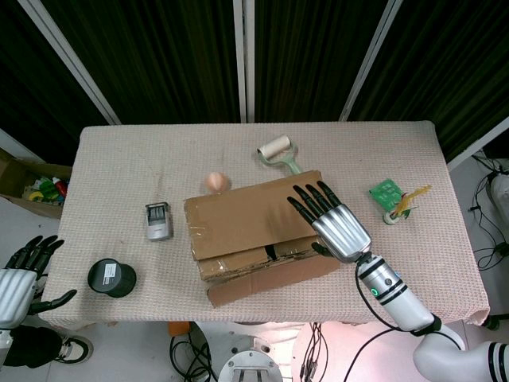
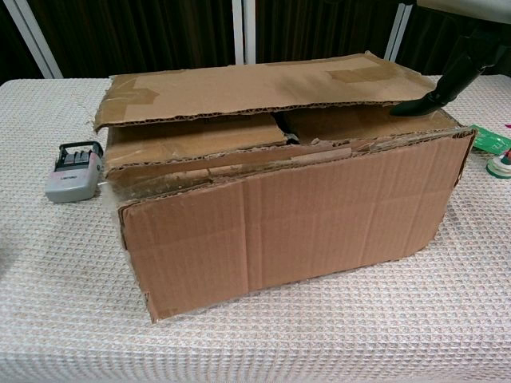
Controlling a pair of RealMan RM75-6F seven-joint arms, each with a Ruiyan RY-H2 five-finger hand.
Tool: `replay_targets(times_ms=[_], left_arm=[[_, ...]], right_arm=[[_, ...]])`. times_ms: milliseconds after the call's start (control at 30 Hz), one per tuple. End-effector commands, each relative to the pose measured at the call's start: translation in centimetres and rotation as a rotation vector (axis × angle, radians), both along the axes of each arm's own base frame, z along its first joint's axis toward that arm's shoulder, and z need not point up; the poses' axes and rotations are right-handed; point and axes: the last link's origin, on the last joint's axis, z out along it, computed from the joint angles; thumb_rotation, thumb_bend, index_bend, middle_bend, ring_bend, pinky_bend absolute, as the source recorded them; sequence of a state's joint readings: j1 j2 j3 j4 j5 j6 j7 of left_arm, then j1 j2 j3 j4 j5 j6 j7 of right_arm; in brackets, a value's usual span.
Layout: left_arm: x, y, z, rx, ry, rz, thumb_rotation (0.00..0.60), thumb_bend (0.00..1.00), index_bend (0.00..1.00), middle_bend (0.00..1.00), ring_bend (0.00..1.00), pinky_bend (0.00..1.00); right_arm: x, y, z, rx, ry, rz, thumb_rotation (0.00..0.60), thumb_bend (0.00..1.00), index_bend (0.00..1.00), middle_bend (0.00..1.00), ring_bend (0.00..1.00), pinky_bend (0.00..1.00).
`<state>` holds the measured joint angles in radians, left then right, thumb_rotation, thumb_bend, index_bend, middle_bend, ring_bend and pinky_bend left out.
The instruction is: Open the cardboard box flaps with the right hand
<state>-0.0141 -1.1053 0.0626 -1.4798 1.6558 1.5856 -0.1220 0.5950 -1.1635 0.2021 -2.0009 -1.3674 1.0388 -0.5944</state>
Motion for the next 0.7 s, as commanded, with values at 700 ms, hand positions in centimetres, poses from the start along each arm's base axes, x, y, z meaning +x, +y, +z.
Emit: replay_targets(times_ms=[700], left_arm=[[-0.8, 0.1, -0.3, -0.014, 0.004, 0.025, 0.000, 0.00, 0.12, 0.11, 0.05, 0.19]], right_arm=[[0.5, -1.2, -2.3, 0.007, 0.035, 0.000, 0.600, 0.15, 0.00, 0.00, 0.00, 0.00]])
